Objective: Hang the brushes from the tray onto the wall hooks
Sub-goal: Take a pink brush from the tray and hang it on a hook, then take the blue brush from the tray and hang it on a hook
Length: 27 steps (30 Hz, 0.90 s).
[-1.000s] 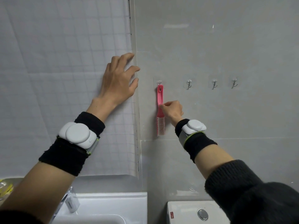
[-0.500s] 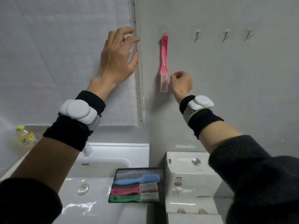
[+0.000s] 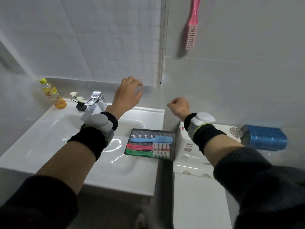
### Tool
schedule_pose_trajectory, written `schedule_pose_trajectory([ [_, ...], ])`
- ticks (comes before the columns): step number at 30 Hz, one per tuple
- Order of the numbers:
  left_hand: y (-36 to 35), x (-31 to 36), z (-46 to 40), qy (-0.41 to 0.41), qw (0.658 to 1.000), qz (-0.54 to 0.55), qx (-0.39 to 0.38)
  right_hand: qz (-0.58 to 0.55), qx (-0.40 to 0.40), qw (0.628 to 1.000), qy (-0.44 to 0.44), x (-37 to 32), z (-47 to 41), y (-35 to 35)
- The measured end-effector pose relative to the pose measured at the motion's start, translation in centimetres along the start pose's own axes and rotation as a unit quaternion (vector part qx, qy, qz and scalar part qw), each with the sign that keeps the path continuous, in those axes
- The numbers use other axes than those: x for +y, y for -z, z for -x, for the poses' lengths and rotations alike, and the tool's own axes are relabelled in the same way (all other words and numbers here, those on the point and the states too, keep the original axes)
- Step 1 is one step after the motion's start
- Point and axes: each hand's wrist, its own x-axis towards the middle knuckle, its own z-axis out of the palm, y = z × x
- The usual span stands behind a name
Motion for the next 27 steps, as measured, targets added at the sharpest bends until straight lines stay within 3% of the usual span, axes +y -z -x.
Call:
schedule_pose_trajectory([
  [5, -3.8, -3.9, 3.5, 0.138, 0.985, 0.049, -0.094, 0.119, -0.113, 0.985, 0.045, 1.2, 0.6, -4.1],
  [11, -8.1, -9.1, 7.6, 0.280, 0.931, 0.074, -0.223, 0.206, -0.226, 0.951, 0.051, 2.5, 0.4, -9.0],
  [19, -11.5, -14.3, 9.3, 0.320, 0.908, 0.084, -0.256, 0.329, -0.281, 0.898, 0.076, 4.1, -0.3, -14.7],
  [27, -13.2, -17.0, 9.4, 0.325, 0.900, 0.084, -0.277, 0.408, -0.286, 0.862, 0.097, 5.1, -0.9, -17.7],
])
